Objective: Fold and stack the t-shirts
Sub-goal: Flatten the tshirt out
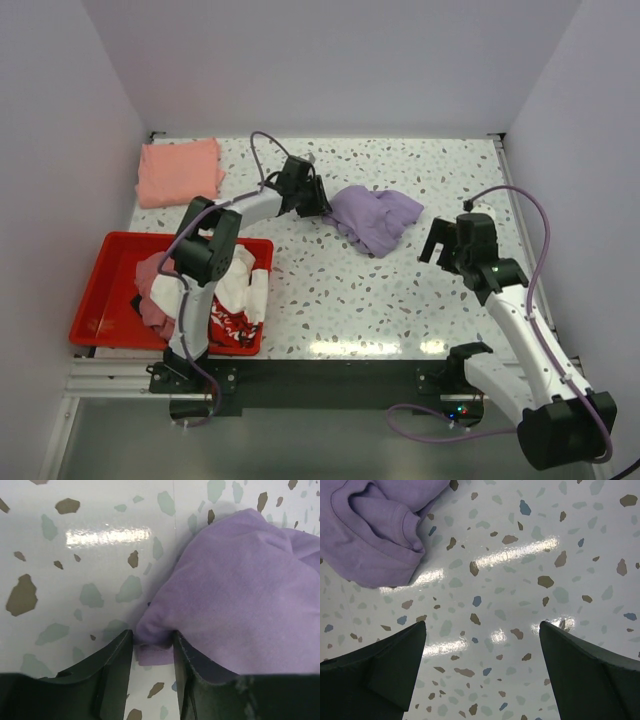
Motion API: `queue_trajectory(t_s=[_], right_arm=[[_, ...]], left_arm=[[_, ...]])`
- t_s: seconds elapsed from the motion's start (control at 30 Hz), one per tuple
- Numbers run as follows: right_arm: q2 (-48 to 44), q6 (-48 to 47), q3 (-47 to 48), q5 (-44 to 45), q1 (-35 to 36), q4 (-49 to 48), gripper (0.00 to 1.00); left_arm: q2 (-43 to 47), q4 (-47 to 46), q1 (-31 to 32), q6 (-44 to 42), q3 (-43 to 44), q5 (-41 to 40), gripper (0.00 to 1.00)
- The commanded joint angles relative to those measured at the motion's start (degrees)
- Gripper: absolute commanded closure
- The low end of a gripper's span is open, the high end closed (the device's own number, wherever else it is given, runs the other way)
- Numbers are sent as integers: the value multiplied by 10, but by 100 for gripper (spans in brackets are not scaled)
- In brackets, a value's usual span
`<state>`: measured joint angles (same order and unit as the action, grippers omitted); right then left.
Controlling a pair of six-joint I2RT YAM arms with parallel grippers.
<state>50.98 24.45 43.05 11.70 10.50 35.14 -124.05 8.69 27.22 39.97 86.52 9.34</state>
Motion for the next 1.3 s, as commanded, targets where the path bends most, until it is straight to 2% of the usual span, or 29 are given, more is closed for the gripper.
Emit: queue_trajectory(t_s=[0.0, 0.07, 0.1, 0.13, 0.37, 0.57, 0.7, 0.9, 1.07, 1.2, 1.27], right_arm=[[7, 0, 16, 19, -1, -10, 1], [9, 4, 17, 20, 0, -11, 1], [10, 5, 17, 20, 0, -13, 1], [10, 6, 17, 22, -1, -14, 1], [36, 31, 34, 45, 0, -29, 1], [133, 88, 95, 47, -4, -52, 1], [227, 105, 165, -6, -30, -95, 2], [407, 107, 286, -50, -56, -123, 10], [549, 104, 385, -97, -71, -118, 22], [613, 101, 426, -104, -72, -106, 25], [627, 103, 428, -116, -72, -115, 32]], left_arm=[[-10, -3, 14, -5, 28, 25, 60], [-17, -3, 14, -8, 36, 32, 72], [-19, 2, 14, -8, 38, 32, 93], [-18, 3, 14, -9, 41, 32, 100], [46, -13, 14, -30, -3, -2, 100], [100, -35, 14, -51, -55, 4, 100], [114, -37, 14, -61, -63, 11, 100], [116, -40, 13, -68, -66, 14, 100], [111, -41, 14, -74, -65, 15, 100], [108, -43, 14, -82, -64, 2, 100], [108, -43, 14, -86, -64, -4, 100]])
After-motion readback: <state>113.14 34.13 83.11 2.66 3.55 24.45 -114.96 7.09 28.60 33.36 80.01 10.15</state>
